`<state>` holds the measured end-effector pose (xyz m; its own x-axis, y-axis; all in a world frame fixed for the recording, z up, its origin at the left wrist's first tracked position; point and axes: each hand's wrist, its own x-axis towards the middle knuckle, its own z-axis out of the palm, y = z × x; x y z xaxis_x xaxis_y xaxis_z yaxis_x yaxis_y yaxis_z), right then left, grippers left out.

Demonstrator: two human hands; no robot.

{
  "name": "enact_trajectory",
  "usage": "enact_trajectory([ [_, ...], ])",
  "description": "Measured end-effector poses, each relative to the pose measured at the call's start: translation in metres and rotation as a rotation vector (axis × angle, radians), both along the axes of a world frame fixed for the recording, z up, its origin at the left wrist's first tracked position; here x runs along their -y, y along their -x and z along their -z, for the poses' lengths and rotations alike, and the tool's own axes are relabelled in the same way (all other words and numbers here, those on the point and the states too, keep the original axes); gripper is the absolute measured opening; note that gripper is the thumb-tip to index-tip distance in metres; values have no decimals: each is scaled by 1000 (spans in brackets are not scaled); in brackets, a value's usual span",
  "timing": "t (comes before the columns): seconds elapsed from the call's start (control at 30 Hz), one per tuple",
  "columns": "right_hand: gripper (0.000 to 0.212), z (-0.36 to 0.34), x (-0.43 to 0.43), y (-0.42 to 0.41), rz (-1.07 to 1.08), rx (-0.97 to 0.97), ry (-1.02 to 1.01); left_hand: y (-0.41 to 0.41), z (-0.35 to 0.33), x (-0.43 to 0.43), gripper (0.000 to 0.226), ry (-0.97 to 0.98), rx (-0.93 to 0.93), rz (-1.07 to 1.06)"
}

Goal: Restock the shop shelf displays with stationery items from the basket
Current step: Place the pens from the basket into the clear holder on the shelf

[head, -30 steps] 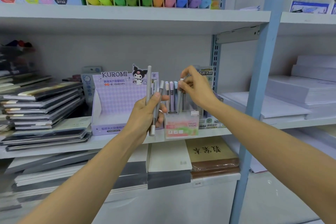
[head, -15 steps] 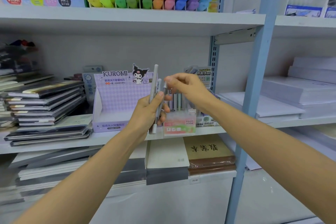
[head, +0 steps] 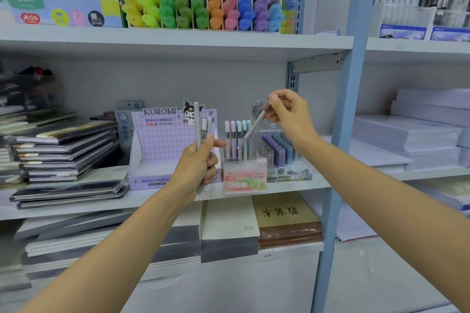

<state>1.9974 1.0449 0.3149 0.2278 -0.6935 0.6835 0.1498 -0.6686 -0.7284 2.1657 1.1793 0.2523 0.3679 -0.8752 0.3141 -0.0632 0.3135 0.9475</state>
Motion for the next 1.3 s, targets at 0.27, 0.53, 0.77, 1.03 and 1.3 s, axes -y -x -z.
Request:
enact_trajectory([
  [0.27, 10, 25, 21, -13, 129, -188, 91, -1, -2, 4, 45, 14, -5, 72],
  [0.53, 15, 27, 28, -27, 184, -335, 223, -8, 5, 11, 36, 3, -29, 112],
  [0.77, 9, 20, 34, -31, 143, -415, 289, -14, 11, 16, 37, -8, -8, 113],
  [1.03, 10, 24, 32, -31, 189, -426, 297, -17, 16, 18, 36, -18, 22, 139],
  [1.3, 22, 23, 24, -34, 323, -598, 285, -10, 10, 9, 36, -72, 117, 135],
])
